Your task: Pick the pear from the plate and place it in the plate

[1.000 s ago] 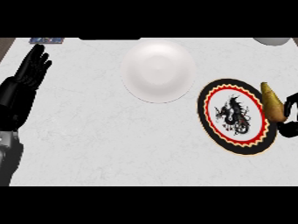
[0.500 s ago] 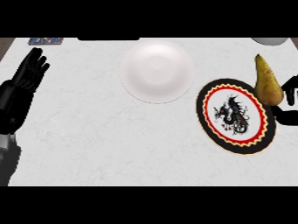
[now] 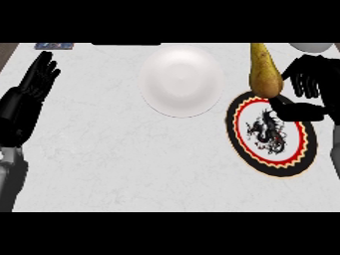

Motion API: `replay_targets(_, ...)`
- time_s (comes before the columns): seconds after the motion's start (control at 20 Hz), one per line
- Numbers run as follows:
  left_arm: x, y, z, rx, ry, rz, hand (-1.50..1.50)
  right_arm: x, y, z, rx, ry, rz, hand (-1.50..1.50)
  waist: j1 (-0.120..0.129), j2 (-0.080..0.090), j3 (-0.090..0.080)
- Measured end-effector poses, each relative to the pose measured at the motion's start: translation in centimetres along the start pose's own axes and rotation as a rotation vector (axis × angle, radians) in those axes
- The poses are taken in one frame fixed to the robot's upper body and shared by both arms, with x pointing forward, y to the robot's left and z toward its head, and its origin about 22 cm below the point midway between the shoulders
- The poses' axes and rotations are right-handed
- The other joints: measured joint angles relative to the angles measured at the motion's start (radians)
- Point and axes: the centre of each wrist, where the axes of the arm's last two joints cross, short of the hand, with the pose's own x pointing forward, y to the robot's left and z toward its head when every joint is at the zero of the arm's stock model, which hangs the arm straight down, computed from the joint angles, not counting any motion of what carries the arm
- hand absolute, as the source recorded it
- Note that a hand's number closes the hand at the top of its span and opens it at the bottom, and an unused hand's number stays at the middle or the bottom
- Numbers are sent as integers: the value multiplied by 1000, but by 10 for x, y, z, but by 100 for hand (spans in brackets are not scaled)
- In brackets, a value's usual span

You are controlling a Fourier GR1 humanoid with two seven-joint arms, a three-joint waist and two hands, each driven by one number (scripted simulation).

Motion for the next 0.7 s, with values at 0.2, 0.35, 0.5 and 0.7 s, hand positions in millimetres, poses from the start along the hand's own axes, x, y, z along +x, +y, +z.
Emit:
replay_targets(0.2,2,-6,-1,0,-4,4,0,33,18,-15,18,-34,-23,150,4,1,0)
replay_targets(0.35,5,-3,0,-6,-5,9,0,56,26,-33,31,-46,-50,150,9,2,0)
replay_targets(0.5,0,-7,1,-13,-9,9,0,75,41,-55,55,-46,-87,150,14,4,0)
replay_targets(0.7,-2,-8,1,-16,-12,9,0,101,68,-79,87,-33,-116,150,20,6,0)
